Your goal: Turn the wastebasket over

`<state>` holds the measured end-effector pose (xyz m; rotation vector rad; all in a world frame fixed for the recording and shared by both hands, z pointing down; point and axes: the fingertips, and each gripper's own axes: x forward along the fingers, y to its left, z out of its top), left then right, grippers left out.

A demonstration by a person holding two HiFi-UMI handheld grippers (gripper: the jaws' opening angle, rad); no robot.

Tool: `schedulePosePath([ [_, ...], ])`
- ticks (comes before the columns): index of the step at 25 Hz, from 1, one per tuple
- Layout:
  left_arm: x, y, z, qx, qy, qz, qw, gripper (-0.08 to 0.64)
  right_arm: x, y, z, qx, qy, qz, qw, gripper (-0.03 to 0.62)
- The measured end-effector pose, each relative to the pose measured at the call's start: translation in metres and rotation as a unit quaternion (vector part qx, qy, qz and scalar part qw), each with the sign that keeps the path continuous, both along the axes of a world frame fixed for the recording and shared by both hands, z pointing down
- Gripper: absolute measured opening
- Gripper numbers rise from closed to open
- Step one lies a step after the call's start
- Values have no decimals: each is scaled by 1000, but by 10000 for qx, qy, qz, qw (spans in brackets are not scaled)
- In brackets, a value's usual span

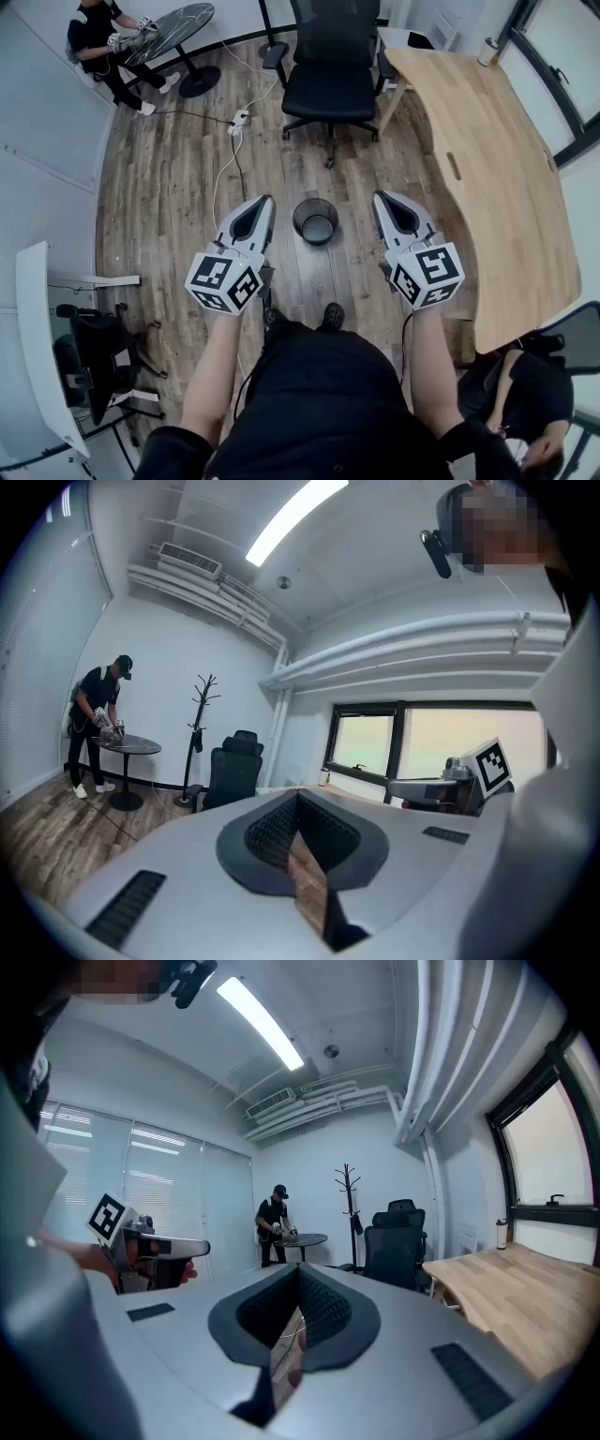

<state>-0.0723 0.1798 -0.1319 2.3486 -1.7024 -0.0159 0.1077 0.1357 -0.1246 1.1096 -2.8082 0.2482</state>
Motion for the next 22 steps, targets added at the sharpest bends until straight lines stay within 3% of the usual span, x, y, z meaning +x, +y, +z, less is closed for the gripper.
schedulePosePath([
  [22,10,31,9,-189,32,-11,9998,18,11,35,4,-4,86,-101,9999,32],
])
